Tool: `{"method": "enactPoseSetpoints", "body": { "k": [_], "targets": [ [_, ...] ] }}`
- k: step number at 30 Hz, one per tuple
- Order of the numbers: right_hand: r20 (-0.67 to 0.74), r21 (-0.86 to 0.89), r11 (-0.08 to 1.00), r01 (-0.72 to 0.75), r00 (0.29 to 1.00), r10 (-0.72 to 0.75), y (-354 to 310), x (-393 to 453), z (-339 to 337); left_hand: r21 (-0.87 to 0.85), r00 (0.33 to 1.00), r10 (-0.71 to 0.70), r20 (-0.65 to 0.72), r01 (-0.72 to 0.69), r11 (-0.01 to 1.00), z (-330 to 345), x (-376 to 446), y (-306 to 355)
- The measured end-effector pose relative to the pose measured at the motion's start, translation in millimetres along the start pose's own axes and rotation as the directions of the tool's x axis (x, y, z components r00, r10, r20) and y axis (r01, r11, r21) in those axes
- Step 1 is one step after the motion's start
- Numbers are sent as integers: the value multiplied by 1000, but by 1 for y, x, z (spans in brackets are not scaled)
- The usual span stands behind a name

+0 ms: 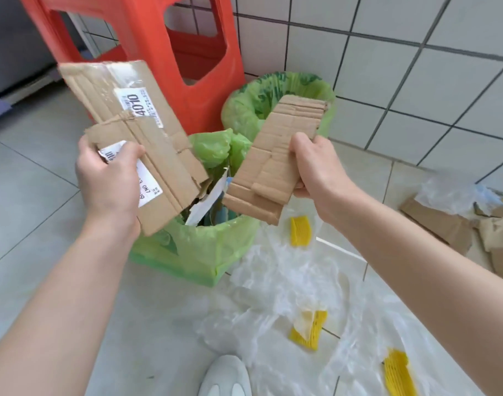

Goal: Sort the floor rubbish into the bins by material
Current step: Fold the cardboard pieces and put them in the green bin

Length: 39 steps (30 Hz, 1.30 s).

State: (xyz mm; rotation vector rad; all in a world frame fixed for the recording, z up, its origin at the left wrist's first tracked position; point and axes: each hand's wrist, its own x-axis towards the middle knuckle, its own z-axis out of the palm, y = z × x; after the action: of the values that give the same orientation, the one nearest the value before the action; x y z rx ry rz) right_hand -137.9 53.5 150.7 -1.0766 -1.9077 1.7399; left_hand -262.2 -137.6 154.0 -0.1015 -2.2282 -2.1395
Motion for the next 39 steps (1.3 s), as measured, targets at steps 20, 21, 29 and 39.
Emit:
{"method": "enactPoseSetpoints", "body": {
  "k": [20, 21, 29, 39],
  "targets": [
    [92, -421, 887, 191, 981, -168, 24, 14, 51, 828, 900, 0, 436, -401, 391, 29, 7, -67],
    [86, -551, 812, 192, 981, -174, 26, 15, 54, 836, 896, -41, 443, -396, 379, 28, 9, -67],
    [-37, -502, 841, 201, 967, -253, 12, 28, 49, 711, 897, 107, 429, -408, 572, 21, 19, -51],
    [34, -573, 724, 384, 894, -447, 12, 25, 32, 748, 898, 110, 427, -419, 516, 18, 20, -58]
  ]
}}
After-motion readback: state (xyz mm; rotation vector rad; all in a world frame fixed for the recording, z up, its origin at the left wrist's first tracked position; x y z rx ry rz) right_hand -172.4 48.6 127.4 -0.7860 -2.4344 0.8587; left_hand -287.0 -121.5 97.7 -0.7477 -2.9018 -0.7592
